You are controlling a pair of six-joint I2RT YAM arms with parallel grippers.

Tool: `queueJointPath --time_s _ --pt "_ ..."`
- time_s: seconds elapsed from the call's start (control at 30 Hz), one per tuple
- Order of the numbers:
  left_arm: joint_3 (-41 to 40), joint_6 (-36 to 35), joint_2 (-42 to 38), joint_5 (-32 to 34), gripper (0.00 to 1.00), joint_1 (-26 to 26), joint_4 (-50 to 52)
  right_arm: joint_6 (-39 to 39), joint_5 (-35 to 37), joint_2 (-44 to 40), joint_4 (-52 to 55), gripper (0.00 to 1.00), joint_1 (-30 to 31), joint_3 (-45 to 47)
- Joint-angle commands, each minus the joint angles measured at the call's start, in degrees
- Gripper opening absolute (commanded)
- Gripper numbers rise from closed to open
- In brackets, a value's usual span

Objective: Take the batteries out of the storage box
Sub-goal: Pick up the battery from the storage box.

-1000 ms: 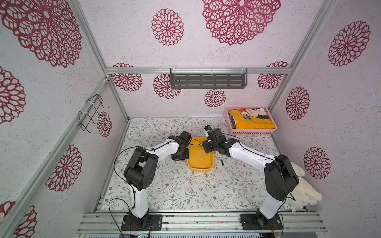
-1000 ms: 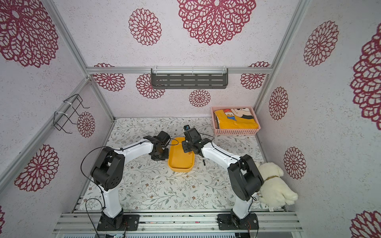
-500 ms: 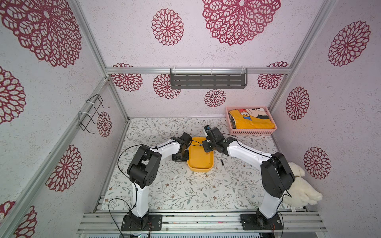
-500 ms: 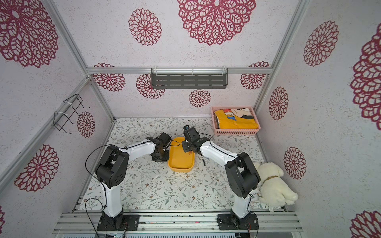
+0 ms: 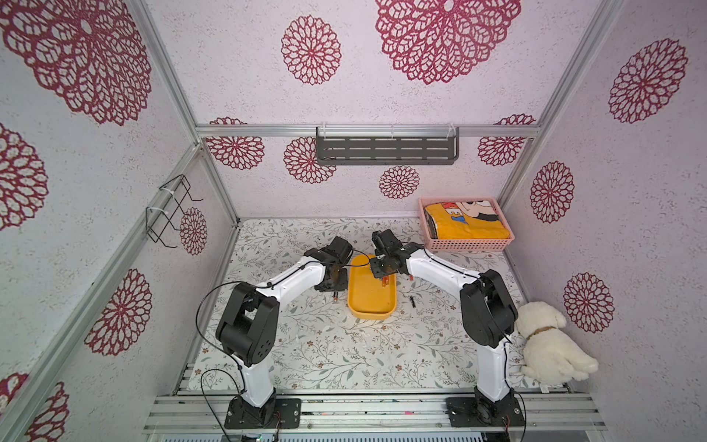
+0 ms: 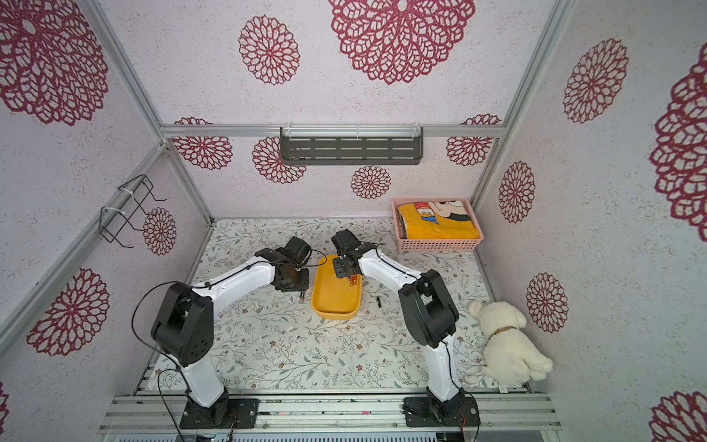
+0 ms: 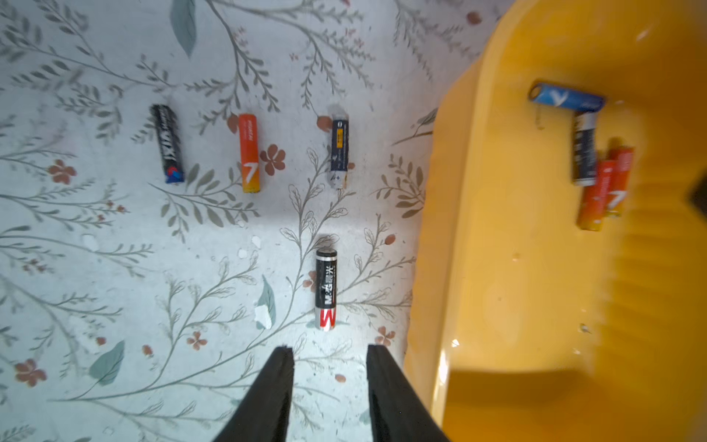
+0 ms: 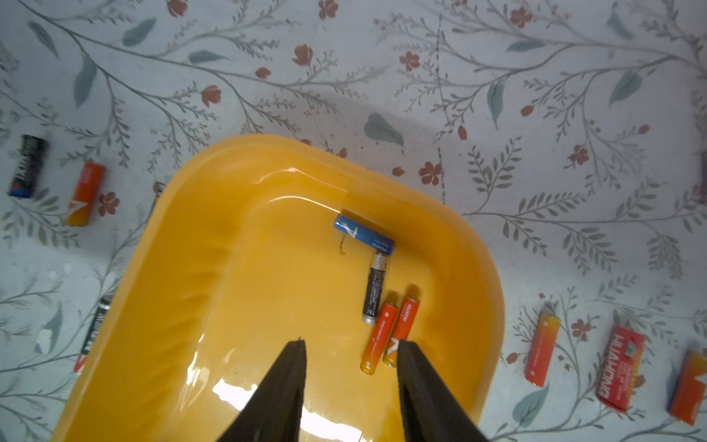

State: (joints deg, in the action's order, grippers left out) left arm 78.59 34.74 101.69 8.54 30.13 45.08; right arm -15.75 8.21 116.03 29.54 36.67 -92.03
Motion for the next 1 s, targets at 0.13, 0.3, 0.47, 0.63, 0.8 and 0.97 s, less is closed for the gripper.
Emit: queueJointPath --time_s 0.13,0.3,0.47,0.63,0.8,0.97 --pt "-11.35 -4.27 -16.84 0.72 0.37 0.18 -17.83 -2.22 1.75 2.32 4.59 0.42 0.03 -2.94" --pt "-21.65 -4.53 -25.56 0.64 0.43 0.19 -31.15 -2.09 2.45 5.89 5.27 0.42 -0.01 -5.55" --pt "-23.32 -4.5 -26.83 1.88 0.48 0.11 -31.32 -2.21 2.92 8.89 6.31 0.41 -0.1 -7.98" --pt "-21.73 -4.37 -24.88 2.96 0.48 0.21 -28.26 -2.2 2.31 10.81 6.27 0.37 -0.28 -9.26" --pt "-20.86 -4.08 -23.84 4.54 0.48 0.15 -27.35 -2.43 1.2 12.45 7.02 0.22 -0.37 -10.45" --pt "-19.99 -4.26 -23.47 6.31 0.49 0.19 -25.93 -2.74 0.23 13.55 6.79 0.08 -0.37 -11.13"
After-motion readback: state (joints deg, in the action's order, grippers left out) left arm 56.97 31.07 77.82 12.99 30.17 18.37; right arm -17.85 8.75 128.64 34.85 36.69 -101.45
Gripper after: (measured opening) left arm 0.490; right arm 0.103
